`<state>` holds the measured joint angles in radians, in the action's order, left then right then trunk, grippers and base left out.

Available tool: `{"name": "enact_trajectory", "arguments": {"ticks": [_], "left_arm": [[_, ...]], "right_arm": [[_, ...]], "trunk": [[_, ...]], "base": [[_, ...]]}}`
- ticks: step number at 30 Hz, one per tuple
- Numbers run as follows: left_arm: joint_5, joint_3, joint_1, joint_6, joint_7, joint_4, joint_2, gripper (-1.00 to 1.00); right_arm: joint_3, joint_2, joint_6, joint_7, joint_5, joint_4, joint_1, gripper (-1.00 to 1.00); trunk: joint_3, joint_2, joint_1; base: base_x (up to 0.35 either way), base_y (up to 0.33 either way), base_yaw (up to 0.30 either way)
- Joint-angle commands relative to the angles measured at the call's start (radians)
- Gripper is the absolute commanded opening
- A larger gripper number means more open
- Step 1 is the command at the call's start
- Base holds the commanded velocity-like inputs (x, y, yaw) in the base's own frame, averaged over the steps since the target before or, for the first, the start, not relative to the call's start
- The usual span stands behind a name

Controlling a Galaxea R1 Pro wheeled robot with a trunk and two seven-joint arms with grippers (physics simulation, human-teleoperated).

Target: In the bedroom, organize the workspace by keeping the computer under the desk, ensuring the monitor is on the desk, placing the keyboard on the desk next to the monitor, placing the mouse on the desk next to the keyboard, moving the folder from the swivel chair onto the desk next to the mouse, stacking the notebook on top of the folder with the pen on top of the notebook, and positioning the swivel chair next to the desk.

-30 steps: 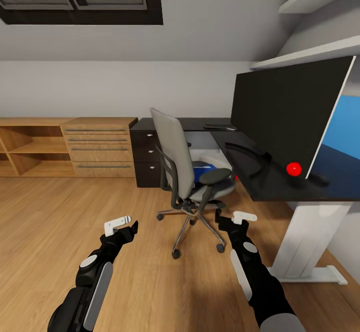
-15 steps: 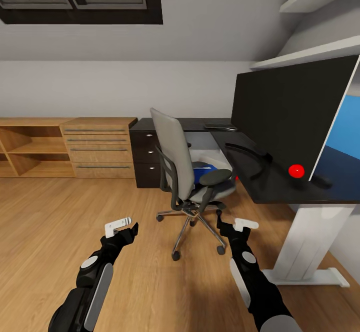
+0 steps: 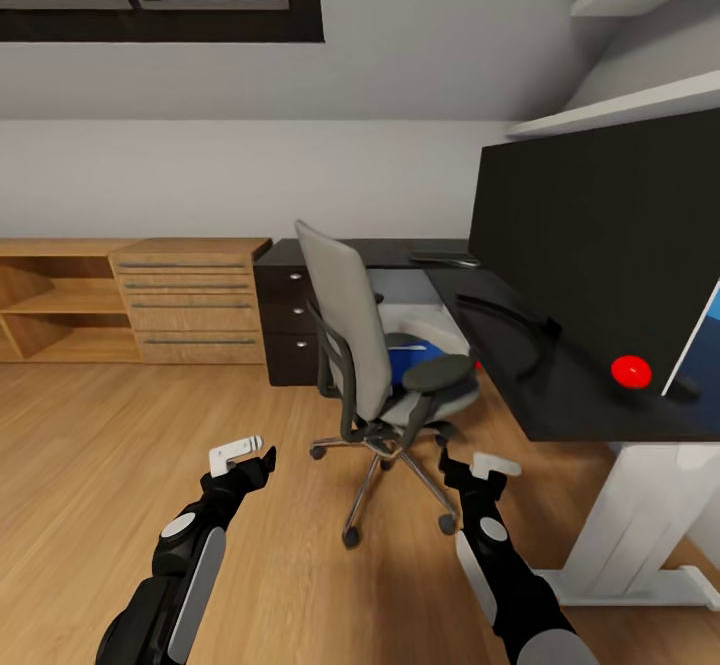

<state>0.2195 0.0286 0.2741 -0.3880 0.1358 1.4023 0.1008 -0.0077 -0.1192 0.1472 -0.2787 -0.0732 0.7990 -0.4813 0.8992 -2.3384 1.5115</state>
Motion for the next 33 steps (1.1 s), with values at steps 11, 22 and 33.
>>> {"name": "enact_trajectory", "arguments": {"ticks": [11,22,33], "left_arm": [[0.011,0.001,0.000,-0.005,0.005,0.000,0.000,1.00],[0.011,0.001,0.000,-0.005,0.005,0.000,0.000,1.00],[0.011,0.001,0.000,-0.005,0.005,0.000,0.000,1.00]], "right_arm": [[-0.001,0.000,0.008,-0.006,-0.010,-0.009,-0.020,1.00],[-0.017,0.027,0.065,-0.008,-0.009,-0.008,-0.022,1.00],[-0.010,0.023,0.162,-0.008,-0.005,-0.007,-0.022,1.00]], "trunk": [[0.001,0.000,0.000],[0.001,0.000,0.000],[0.001,0.000,0.000]], "base": [[0.215,0.000,0.000],[0.098,0.000,0.000],[0.000,0.000,0.000]]}}
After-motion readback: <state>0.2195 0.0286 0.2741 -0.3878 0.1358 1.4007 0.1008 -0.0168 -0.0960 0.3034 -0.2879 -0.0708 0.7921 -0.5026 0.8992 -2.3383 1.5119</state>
